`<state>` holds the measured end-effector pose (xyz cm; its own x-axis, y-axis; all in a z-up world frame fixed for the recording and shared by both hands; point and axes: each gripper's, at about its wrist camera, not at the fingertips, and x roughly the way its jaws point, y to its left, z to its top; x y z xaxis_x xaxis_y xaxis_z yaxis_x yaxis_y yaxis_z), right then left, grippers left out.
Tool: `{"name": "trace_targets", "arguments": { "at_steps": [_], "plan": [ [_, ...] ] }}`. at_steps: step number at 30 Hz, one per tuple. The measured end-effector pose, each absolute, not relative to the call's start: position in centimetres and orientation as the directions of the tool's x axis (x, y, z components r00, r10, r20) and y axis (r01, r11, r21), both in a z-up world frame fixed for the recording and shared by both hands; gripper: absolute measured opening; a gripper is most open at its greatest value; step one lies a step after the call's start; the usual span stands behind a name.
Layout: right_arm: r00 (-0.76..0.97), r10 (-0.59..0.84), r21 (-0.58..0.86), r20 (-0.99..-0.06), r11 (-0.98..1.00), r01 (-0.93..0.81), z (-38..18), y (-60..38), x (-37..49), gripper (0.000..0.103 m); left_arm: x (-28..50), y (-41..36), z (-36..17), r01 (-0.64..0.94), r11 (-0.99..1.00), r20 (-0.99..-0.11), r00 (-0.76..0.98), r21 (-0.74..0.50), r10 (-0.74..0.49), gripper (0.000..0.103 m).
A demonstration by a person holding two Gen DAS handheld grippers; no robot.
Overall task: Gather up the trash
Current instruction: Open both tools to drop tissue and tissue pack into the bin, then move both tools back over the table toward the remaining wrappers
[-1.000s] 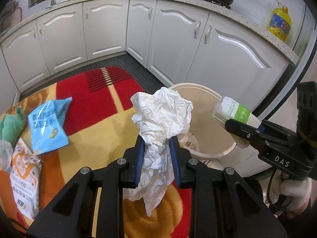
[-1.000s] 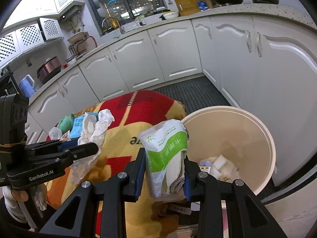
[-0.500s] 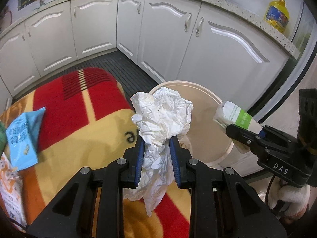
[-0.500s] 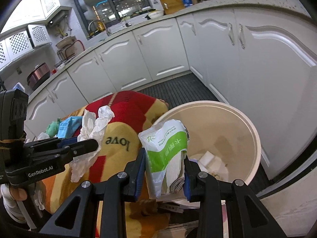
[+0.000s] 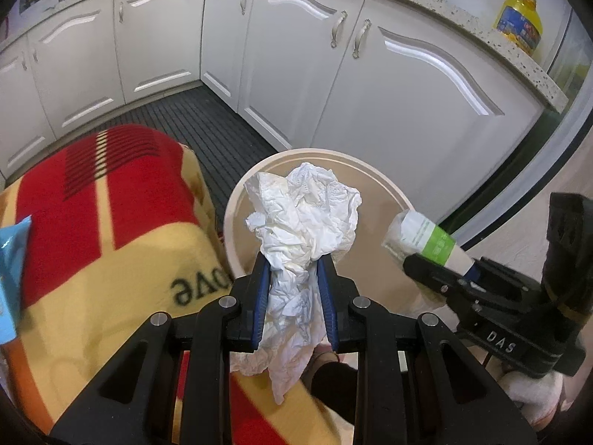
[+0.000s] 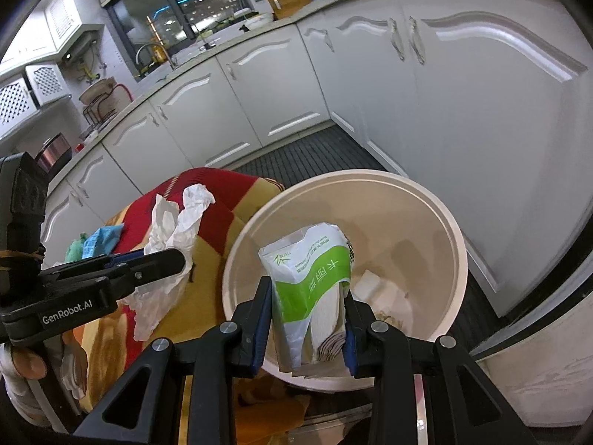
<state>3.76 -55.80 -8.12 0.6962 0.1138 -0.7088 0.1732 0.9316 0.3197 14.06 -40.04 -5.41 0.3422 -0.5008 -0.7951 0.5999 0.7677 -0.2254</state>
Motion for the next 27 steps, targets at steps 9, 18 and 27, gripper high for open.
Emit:
{"name": "trace_targets", "arguments": {
  "at_steps": [9, 18, 27],
  "plan": [
    [0.679, 0.094, 0.298, -0.729, 0.935, 0.191, -9.2, -56.6, 4.4, 0.031, 15.3, -41.8, -6.4, 0.600, 0.763, -0.800, 0.324, -0.240, -0.506, 0.023],
    [0.655, 0.068, 0.279, -0.753, 0.934, 0.224, -10.4, -57.0, 5.3, 0.044, 15.9, -42.2, -7.3, 0.600, 0.762, -0.807, 0.309, -0.245, -0.503, 0.055],
    [0.643, 0.069, 0.283, -0.763, 0.929, 0.237, -10.8, -57.2, 5.1, 0.046, 15.6, -41.7, -7.2, 0.597, 0.769, -0.809, 0.322, -0.229, -0.491, 0.055]
  ]
}}
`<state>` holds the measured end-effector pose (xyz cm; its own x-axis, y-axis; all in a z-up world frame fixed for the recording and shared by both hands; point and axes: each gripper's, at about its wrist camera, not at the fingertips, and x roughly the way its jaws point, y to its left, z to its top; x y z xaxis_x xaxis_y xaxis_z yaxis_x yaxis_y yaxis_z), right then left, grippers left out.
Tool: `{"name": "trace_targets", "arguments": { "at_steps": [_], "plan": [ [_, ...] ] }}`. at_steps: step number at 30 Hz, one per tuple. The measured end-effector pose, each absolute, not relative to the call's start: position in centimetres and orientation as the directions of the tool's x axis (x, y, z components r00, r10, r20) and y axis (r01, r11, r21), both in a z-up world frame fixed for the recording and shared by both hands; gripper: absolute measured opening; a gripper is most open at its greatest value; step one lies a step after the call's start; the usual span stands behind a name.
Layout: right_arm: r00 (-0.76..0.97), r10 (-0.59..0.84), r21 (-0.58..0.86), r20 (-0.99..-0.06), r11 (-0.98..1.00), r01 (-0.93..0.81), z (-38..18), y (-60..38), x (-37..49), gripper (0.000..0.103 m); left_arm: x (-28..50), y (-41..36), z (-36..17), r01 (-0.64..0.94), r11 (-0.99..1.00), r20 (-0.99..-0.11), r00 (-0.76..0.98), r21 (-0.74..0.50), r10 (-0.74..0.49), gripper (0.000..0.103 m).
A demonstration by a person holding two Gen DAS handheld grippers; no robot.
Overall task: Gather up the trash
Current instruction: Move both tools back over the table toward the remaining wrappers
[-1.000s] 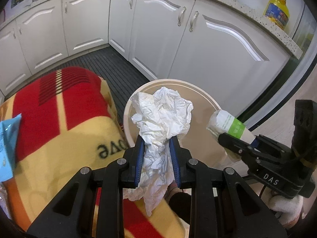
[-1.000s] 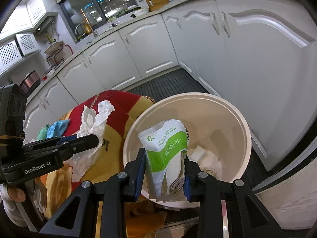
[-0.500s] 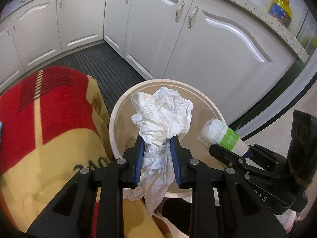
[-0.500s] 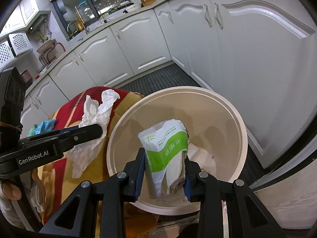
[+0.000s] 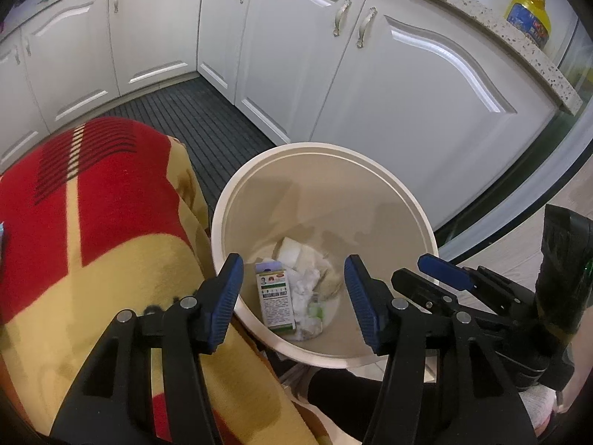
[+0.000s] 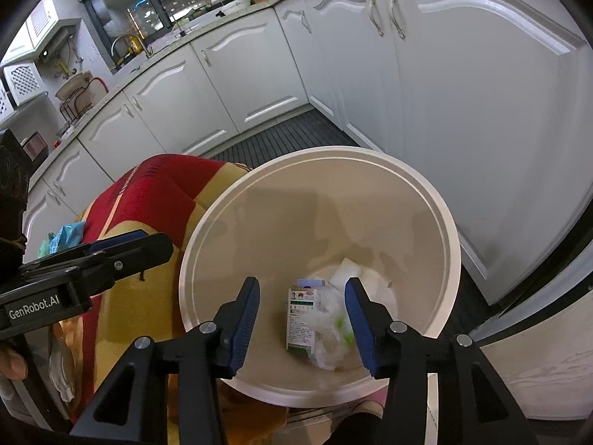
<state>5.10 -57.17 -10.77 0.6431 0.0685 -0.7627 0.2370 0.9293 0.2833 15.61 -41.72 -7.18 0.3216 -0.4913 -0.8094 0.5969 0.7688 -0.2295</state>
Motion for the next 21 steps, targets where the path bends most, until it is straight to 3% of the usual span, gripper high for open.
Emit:
{"name": "trace_targets", "arguments": {
  "at_steps": [21],
  "plan": [
    [0.660, 0.065, 0.270, -0.749, 0.939, 0.214, -9.3, -55.2, 4.5, 0.048, 14.1, -39.1, -5.2, 0.582, 0.788, -0.788, 0.381, -0.202, -0.483, 0.055]
  ]
}}
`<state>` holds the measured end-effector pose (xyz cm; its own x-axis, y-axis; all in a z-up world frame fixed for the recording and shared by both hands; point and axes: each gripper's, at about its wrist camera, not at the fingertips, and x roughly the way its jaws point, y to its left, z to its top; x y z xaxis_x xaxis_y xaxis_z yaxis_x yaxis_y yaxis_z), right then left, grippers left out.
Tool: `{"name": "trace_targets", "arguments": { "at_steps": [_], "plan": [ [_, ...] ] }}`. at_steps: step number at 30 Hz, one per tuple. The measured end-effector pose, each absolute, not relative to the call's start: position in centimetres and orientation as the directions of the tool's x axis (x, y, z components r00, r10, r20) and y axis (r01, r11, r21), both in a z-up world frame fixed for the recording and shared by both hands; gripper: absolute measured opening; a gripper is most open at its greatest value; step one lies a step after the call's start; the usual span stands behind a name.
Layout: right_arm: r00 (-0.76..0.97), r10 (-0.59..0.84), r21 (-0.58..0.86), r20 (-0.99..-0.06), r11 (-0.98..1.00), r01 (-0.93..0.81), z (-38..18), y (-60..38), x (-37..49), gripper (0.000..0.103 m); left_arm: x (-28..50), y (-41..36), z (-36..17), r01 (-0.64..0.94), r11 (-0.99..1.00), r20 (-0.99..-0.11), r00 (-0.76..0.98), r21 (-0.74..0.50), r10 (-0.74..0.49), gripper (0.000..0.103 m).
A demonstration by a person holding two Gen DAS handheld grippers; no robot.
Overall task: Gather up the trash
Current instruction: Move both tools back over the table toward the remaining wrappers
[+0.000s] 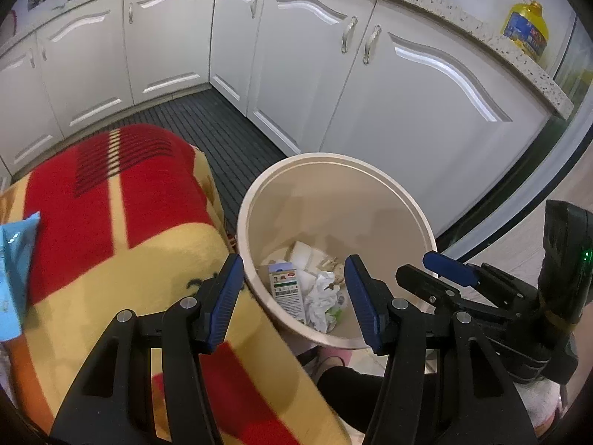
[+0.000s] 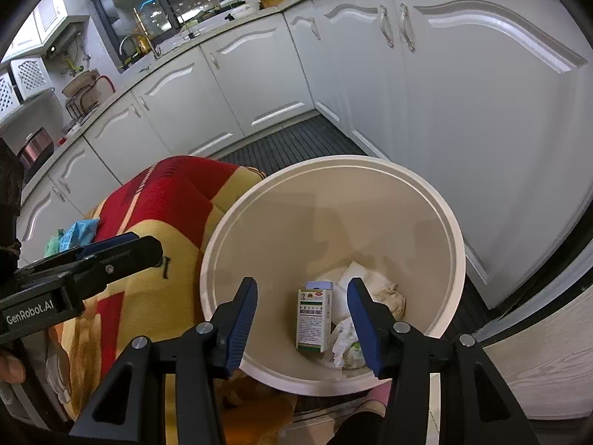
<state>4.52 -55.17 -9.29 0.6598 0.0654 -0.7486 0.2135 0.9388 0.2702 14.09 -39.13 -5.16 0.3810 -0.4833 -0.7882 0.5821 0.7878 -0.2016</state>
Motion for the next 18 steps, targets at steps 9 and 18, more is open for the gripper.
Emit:
{"name": "trace_targets", "arguments": {
  "at_steps": [9, 18],
  "plan": [
    [0.668, 0.074, 0.258, -0.740, 0.949, 0.182, -8.1, -53.2, 4.5, 0.049, 13.3, -36.7, -4.1, 0.564, 0.805, -0.775, 0.420, -0.183, -0.471, 0.055],
    [0.675, 0.087, 0.248, -0.732, 0.958, 0.146, -7.0, -50.9, 4.7, 0.051, 12.3, -33.5, -3.5, 0.541, 0.821, -0.764, 0.447, -0.184, -0.466, 0.055]
  ]
}}
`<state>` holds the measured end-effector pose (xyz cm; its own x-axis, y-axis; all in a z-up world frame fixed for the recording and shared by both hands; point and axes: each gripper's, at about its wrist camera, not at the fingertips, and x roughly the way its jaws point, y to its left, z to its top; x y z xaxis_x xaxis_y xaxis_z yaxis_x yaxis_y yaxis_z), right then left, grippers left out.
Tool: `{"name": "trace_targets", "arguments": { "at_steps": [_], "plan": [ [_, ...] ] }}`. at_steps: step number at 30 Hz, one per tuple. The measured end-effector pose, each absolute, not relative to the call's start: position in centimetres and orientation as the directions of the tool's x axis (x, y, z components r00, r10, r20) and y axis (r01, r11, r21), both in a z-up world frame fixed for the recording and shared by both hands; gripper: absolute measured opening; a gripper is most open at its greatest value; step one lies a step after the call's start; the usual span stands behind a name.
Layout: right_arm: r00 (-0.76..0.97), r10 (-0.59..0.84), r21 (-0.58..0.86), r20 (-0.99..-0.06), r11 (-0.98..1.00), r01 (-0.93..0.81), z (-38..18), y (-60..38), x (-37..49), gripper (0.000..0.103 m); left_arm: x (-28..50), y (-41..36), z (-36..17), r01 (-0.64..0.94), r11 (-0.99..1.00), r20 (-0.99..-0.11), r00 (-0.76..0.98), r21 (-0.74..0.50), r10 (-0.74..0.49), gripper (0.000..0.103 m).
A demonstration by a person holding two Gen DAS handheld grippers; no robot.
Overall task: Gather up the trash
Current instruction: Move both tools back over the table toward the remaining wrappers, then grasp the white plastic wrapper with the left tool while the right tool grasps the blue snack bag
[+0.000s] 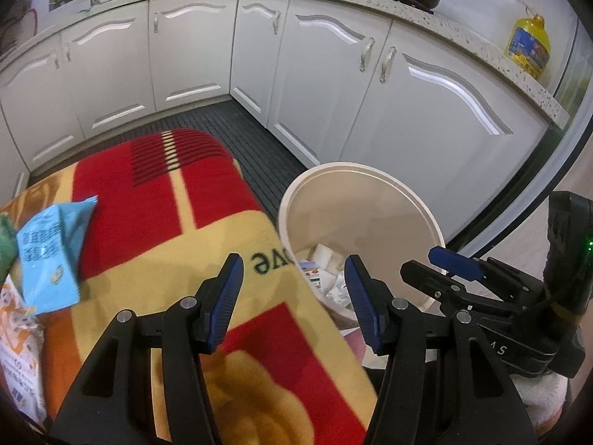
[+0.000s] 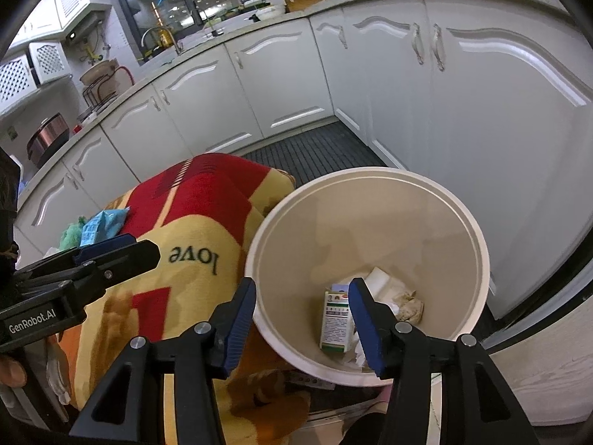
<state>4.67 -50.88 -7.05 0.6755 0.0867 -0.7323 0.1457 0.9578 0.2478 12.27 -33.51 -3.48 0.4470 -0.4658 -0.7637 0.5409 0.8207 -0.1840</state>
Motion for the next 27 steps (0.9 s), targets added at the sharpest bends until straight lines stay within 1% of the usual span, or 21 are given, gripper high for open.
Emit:
{"name": "trace_targets", "arguments": {
  "at_steps": [6, 8, 9, 10, 18, 25, 27],
  "plan": [
    [0.682, 0.104, 0.244, -0.724, 0.963, 0.112, -6.2, -49.0, 5.0, 0.053, 11.6, -31.1, -3.2, 0.519, 0.836, -0.762, 0.464, -0.180, -0.452, 0.055],
    [0.683, 0.115, 0.245, -0.721, 0.965, 0.097, -6.0, -48.2, 5.1, 0.057, 11.5, -30.1, -3.0, 0.508, 0.843, -0.762, 0.470, -0.178, -0.445, 0.055],
    [0.684, 0.122, 0.247, -0.719, 0.965, 0.088, -5.9, -47.8, 5.2, 0.060, 11.4, -29.4, -2.9, 0.502, 0.846, -0.763, 0.473, -0.178, -0.441, 0.055],
    [0.685, 0.130, 0.249, -0.717, 0.965, 0.077, -5.8, -47.2, 5.3, 0.061, 11.3, -28.8, -2.8, 0.496, 0.850, -0.763, 0.475, -0.179, -0.439, 0.055],
    [0.670, 0.190, 0.242, -0.717, 0.970, -0.017, -5.3, -42.5, 6.3, 0.061, 10.5, -23.7, -2.0, 0.458, 0.871, -0.762, 0.496, -0.178, -0.416, 0.056],
    [0.652, 0.244, 0.243, -0.718, 0.965, -0.093, -5.2, -38.7, 7.6, 0.063, 10.2, -16.9, -1.1, 0.381, 0.907, -0.760, 0.532, -0.179, -0.373, 0.064],
    [0.645, 0.263, 0.246, -0.718, 0.962, -0.118, -5.2, -37.4, 8.2, 0.063, 10.3, -15.1, -0.9, 0.356, 0.919, -0.759, 0.547, -0.171, -0.353, 0.065]
  ]
}}
